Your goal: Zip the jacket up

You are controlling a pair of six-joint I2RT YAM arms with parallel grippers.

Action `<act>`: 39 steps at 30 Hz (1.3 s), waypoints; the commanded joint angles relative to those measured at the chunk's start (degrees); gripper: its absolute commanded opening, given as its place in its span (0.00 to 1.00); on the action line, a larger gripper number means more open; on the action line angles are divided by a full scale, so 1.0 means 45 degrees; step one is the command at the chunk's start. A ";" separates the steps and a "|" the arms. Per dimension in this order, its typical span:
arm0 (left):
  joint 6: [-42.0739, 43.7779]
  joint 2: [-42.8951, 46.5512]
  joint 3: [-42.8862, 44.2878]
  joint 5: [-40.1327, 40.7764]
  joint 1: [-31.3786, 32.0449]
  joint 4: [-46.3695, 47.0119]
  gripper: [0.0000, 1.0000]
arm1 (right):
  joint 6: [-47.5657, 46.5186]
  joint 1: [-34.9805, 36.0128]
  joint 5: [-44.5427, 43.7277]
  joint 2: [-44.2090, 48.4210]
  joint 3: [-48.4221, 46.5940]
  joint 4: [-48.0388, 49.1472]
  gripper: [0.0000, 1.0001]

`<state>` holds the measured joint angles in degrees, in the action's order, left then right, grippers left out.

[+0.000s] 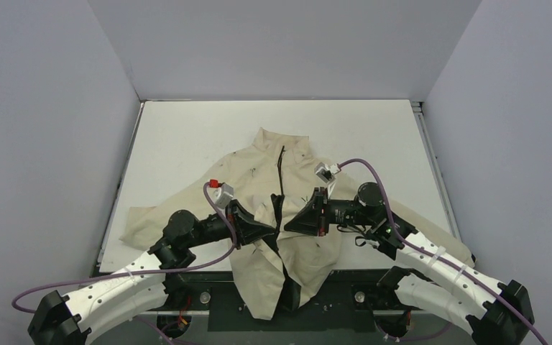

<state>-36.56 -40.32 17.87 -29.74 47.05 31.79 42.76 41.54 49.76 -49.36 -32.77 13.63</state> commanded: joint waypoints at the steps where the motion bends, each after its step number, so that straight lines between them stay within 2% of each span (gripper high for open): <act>1: 0.0411 -0.0064 0.0522 -0.0377 0.0219 -0.0530 0.00 | -0.0237 -0.0412 -0.0911 0.0155 -0.0439 0.1182 0.00; 8: 0.0684 -0.0482 0.0736 0.0420 0.0209 -0.1098 0.00 | -0.2634 -0.0600 -0.4147 -0.0269 -0.1886 -0.2758 0.00; 16: 0.2066 -0.2920 0.2019 0.0640 -0.0011 -0.1016 0.00 | -0.4639 -0.0664 -0.6260 -0.1298 -0.3342 -0.2989 0.00; 20: 0.2714 -0.4595 0.3051 0.0005 -0.0909 -0.0688 0.00 | -0.5393 -0.0881 -0.6243 -0.2278 -0.4724 -0.2845 0.00; 24: 0.2824 -0.5997 0.4226 -0.1343 -0.2686 -0.0093 0.00 | -0.5722 -0.1498 -0.6051 -0.3042 -0.6121 -0.2652 0.00; 27: 0.3522 -0.6769 0.5755 -0.1814 -0.3321 -0.0873 0.00 | -0.5806 -0.2055 -0.5652 -0.3726 -0.7287 -0.2483 0.00; 32: 0.4580 -0.7619 0.8078 -0.1958 -0.3598 -0.2385 0.00 | -0.6364 -0.2374 -0.5338 -0.4557 -0.8625 -0.2291 0.00; 35: 0.4489 -0.7749 0.7916 -0.2264 -0.3593 -0.2401 0.00 | -0.6486 -0.2416 -0.5511 -0.4438 -0.8260 -0.2177 0.02; 39: 0.3587 -0.7271 0.5879 -0.2266 -0.3264 -0.1329 0.00 | -0.6031 -0.2415 -0.5762 -0.3760 -0.6285 -0.1740 0.03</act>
<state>-18.76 -74.08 52.16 -36.07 30.92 27.42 15.46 31.20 26.24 -70.57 -66.13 -5.02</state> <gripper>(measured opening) 0.017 0.053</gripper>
